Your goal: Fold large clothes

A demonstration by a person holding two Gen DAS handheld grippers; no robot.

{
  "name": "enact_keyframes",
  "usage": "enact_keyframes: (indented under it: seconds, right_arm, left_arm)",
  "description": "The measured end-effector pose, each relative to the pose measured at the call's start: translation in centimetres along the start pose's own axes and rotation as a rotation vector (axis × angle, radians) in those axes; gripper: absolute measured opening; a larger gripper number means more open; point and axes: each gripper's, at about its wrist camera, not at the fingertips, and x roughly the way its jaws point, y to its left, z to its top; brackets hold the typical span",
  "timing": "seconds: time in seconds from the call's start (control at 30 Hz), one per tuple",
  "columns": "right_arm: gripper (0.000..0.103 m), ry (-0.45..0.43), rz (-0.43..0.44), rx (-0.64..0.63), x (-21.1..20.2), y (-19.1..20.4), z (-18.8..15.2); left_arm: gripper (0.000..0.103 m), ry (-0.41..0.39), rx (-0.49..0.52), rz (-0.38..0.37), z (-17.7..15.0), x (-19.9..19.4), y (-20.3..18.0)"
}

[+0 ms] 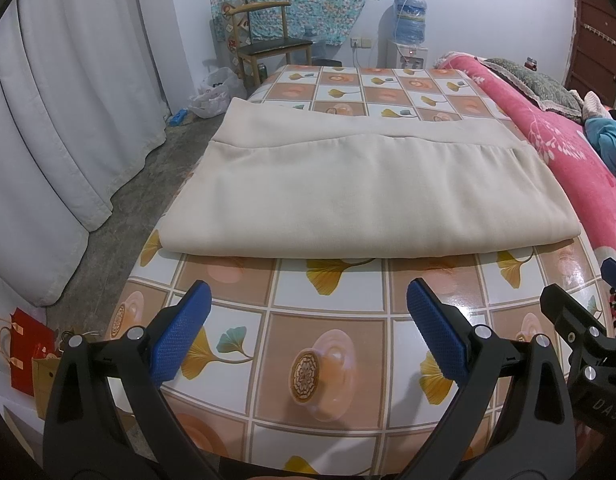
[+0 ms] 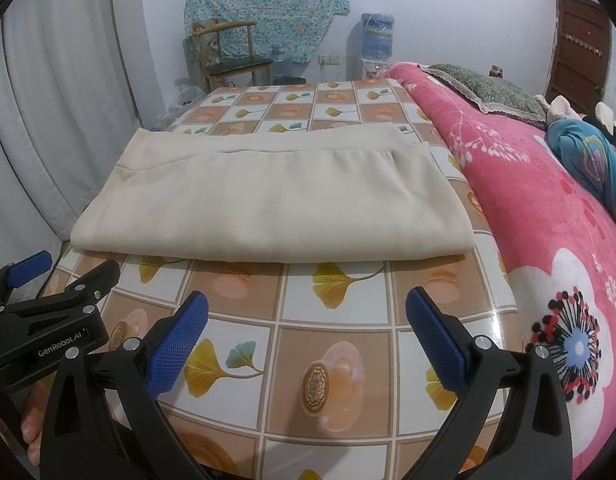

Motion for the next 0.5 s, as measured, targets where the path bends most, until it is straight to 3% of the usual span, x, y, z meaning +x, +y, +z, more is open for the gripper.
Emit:
enact_keyframes:
  seconds: [0.5]
  right_arm:
    - [0.096,0.001,0.001,0.000,0.02,-0.13,-0.06]
  left_arm:
    - [0.095,0.000,0.000,0.001,-0.01,-0.07,-0.24]
